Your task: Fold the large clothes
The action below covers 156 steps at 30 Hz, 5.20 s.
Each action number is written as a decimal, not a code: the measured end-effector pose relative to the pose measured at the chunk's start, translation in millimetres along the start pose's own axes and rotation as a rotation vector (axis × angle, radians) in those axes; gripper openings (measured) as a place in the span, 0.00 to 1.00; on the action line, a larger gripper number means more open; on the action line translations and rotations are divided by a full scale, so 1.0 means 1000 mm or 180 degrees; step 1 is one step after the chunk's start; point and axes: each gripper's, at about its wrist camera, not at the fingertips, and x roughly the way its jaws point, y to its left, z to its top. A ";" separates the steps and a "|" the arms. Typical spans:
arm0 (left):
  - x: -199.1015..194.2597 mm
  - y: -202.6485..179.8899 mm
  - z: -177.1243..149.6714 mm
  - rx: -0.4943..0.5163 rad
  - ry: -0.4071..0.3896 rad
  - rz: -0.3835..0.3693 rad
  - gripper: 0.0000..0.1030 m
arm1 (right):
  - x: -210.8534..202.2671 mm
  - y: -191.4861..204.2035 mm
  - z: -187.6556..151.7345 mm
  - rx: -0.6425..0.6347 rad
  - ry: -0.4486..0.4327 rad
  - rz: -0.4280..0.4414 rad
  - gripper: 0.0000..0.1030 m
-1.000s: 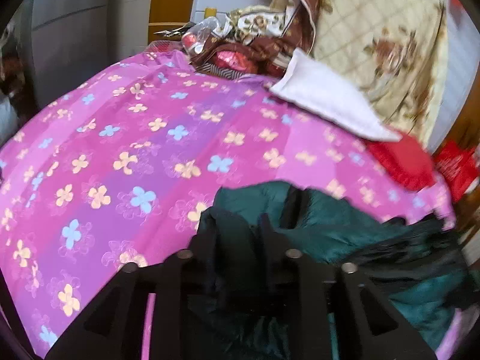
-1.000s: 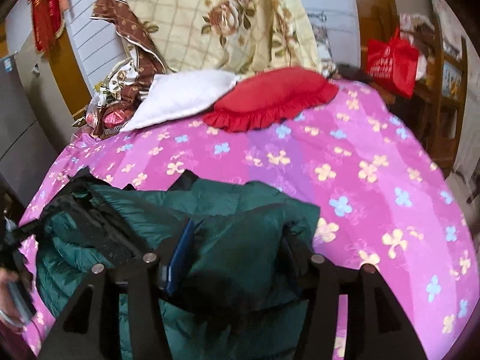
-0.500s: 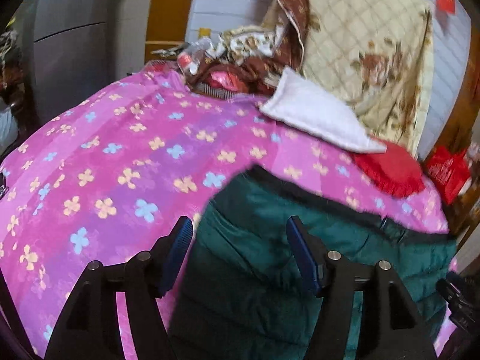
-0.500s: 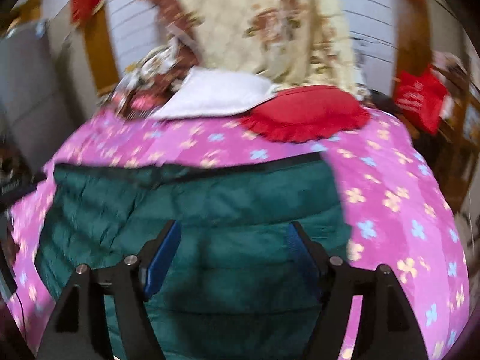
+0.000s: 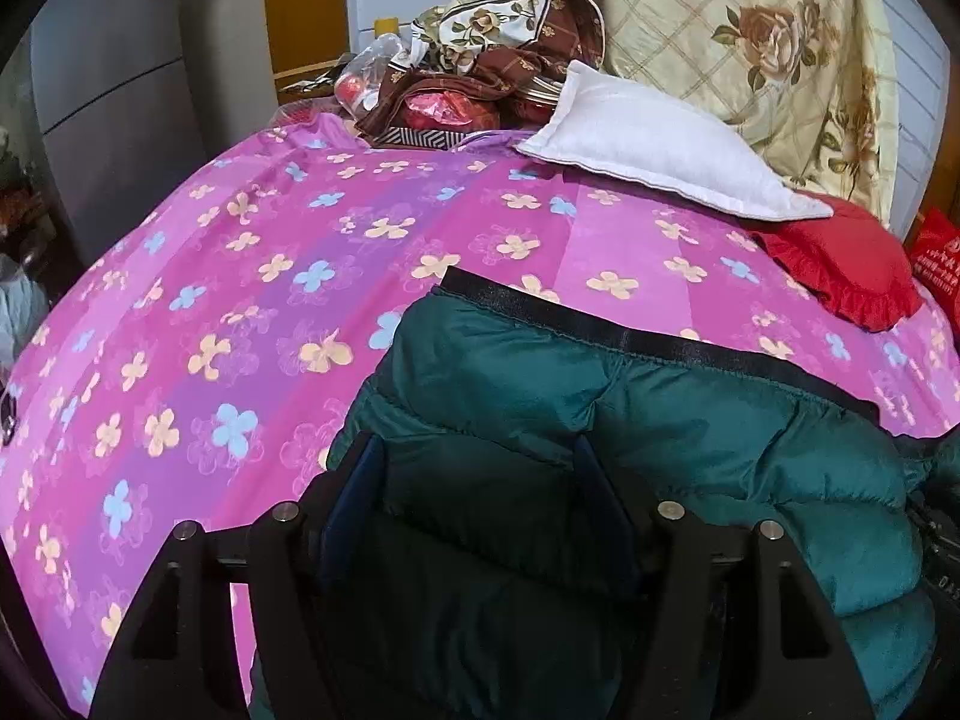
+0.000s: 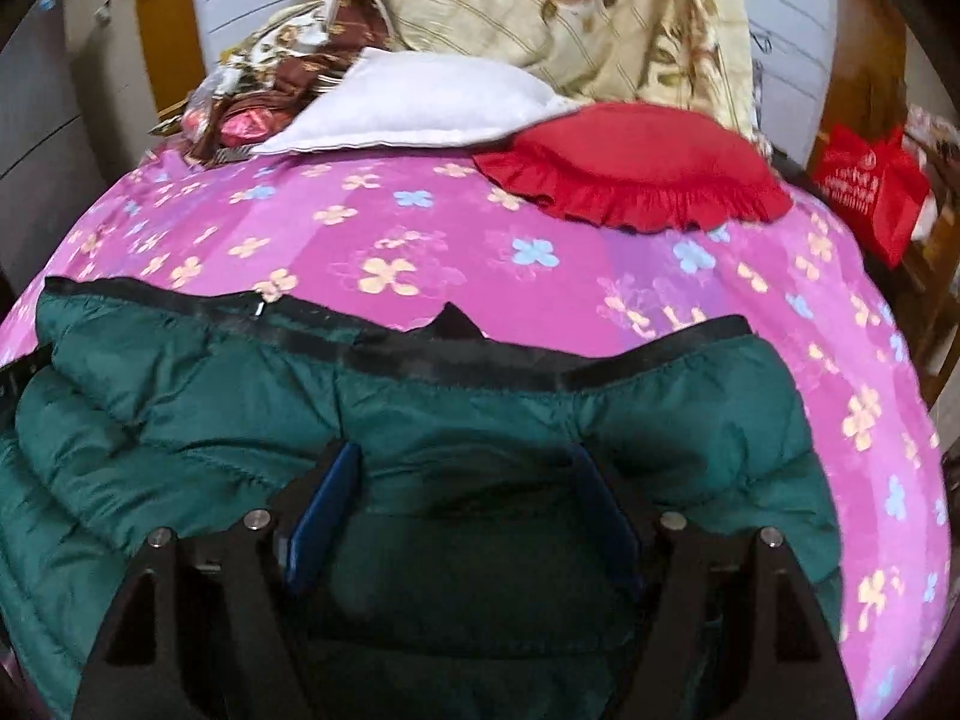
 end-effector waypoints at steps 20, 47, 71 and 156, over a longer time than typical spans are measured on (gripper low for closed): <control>0.000 -0.001 -0.002 0.0021 -0.0002 0.0007 0.45 | -0.035 -0.060 -0.031 0.0451 -0.0032 0.0002 0.76; -0.042 0.080 -0.033 -0.0457 0.0431 -0.0699 0.45 | -0.096 -0.076 -0.054 0.0493 -0.0019 0.0020 0.83; 0.020 0.093 -0.046 -0.0872 0.0767 -0.1548 0.77 | -0.014 -0.134 -0.076 0.1093 0.0331 0.1013 1.00; -0.225 0.025 -0.163 0.0387 -0.0175 -0.0346 0.48 | -0.242 0.061 -0.190 0.0256 -0.0184 -0.0067 0.93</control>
